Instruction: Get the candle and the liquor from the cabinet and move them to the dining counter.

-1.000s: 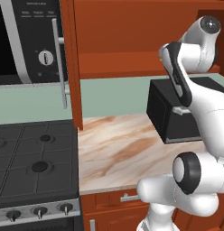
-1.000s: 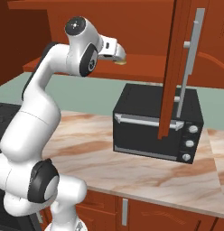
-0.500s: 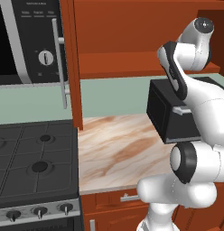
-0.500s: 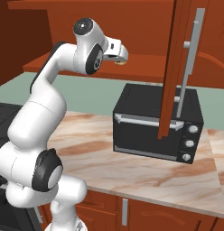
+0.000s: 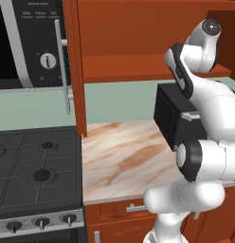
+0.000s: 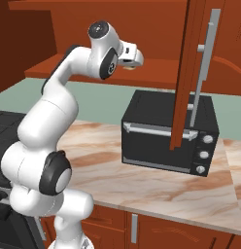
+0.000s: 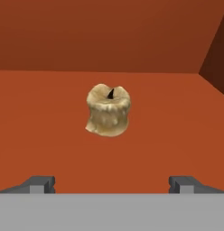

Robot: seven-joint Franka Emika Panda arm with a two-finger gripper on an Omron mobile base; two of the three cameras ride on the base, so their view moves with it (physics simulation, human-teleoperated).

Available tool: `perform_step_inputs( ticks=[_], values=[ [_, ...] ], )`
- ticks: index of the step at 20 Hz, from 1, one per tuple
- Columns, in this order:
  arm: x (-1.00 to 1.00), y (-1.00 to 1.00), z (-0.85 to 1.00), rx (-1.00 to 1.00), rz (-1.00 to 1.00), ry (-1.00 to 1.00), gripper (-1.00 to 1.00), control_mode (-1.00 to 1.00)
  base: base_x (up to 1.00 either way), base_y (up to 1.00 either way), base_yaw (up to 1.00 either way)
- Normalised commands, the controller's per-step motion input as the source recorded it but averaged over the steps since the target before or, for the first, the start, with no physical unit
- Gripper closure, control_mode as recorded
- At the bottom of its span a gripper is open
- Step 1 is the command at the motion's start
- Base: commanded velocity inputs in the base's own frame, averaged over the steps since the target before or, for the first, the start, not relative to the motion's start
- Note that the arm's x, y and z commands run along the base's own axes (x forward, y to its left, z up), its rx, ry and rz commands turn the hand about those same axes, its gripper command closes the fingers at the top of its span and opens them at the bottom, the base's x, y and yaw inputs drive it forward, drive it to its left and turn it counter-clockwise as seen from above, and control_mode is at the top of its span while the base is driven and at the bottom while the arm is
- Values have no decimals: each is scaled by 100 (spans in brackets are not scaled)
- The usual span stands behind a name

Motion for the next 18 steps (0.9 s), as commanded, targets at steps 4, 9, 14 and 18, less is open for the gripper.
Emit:
perform_step_inputs(
  ticks=[4,9,14,18],
  values=[
    [35,-8,0,1,0,9,-100,-100,0,0,0],
    [31,0,0,6,1,7,-100,-100,0,0,0],
    [10,0,-2,4,4,0,-100,-100,0,0,0],
    [2,0,-7,2,4,0,-100,-100,0,0,0]
  ],
)
